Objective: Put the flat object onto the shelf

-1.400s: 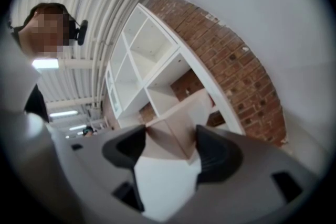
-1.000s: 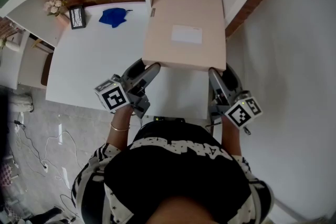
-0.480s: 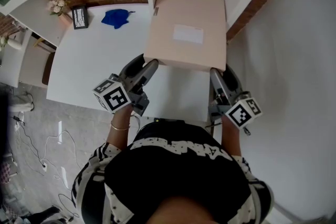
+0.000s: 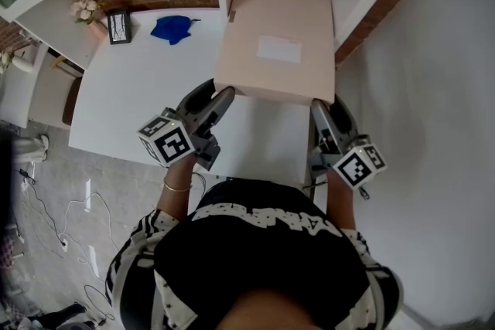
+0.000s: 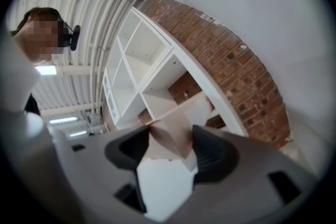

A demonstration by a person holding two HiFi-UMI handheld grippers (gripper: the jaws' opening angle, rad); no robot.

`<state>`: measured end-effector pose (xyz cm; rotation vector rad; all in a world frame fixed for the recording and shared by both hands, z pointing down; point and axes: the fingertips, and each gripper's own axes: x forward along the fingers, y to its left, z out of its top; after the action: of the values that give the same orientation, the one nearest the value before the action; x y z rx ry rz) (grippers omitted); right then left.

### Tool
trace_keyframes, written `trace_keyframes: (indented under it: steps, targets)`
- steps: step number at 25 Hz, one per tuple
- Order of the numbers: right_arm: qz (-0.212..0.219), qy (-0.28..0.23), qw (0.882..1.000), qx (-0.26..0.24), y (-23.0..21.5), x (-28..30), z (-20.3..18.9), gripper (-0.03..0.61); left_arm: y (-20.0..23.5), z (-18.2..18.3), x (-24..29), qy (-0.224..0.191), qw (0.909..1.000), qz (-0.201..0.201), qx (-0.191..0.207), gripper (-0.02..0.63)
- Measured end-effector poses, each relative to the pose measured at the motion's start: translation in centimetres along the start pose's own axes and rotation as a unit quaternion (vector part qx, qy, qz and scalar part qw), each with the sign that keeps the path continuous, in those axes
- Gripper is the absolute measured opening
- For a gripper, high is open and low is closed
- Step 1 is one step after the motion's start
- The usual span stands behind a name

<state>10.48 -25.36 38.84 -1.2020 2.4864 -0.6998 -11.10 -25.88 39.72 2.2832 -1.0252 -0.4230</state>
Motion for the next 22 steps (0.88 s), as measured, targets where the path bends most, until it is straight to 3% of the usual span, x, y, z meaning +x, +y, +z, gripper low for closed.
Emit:
trace_keyframes:
  steps: [22]
  targets:
    - [-0.005, 0.002, 1.0, 0.003, -2.2, 2.6, 0.9, 0.27, 1.7, 1.0, 2.5, 0.002, 0.9999, 0.014, -0.001, 0.265]
